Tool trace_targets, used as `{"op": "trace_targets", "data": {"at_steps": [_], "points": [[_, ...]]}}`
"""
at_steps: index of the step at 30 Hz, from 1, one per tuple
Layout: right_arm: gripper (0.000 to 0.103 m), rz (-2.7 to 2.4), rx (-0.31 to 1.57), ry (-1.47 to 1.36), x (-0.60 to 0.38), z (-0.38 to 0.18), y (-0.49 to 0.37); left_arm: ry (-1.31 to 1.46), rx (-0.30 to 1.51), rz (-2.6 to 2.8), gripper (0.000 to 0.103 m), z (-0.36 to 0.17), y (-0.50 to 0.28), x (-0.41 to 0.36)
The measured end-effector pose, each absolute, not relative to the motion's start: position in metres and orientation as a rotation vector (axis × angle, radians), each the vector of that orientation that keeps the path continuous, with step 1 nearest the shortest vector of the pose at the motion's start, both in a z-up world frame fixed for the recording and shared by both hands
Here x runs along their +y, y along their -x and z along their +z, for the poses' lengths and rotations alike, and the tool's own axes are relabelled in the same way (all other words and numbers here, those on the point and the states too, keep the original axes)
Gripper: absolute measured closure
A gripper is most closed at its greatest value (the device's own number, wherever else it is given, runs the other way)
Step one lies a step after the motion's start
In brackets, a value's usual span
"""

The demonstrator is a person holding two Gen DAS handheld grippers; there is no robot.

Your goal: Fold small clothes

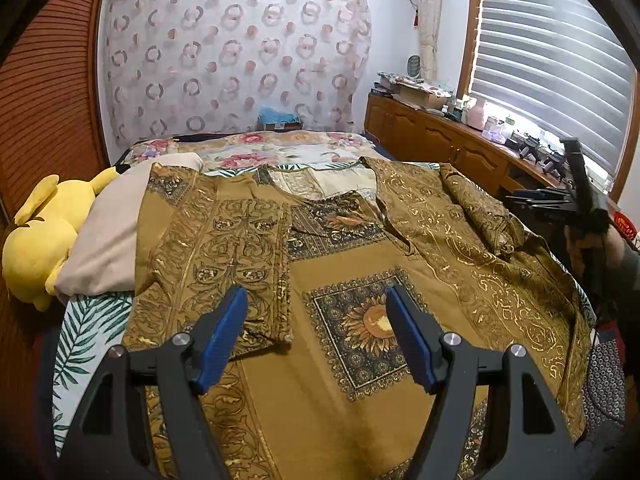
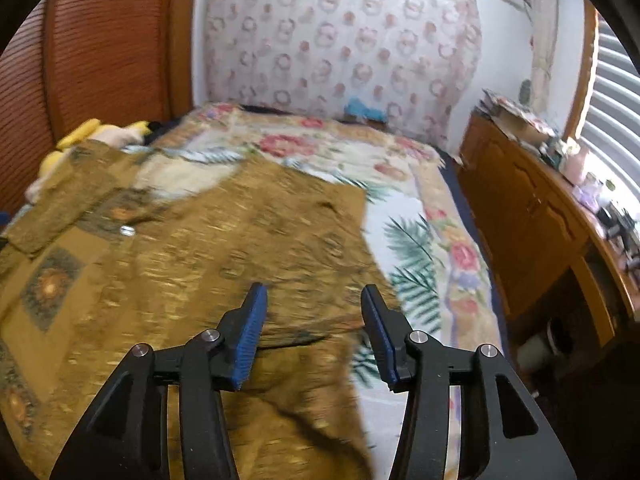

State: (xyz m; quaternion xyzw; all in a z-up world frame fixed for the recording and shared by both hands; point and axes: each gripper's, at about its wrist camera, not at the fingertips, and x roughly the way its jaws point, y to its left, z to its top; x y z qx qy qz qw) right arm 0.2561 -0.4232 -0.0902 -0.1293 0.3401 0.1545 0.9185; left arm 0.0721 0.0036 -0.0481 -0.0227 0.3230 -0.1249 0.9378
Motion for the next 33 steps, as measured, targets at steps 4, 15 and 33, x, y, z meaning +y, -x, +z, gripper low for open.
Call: {"op": "trace_targets", "data": {"at_steps": [4,15,33], "points": [[0.053,0.269,0.772,0.211,-0.444,-0.109,-0.28,0.044,0.669,-0.257,0.031,-0.052,-0.072,0.002],[0.052,0.292,0.87,0.054,-0.469,-0.125,-0.304,0.046,0.676,-0.259,0.031,-0.055,-0.072,0.001],[0.099,0.501,0.669,0.161,-0.39,-0.057,-0.294,0.059,0.675,-0.249,0.031,-0.058,-0.069,0.007]]}}
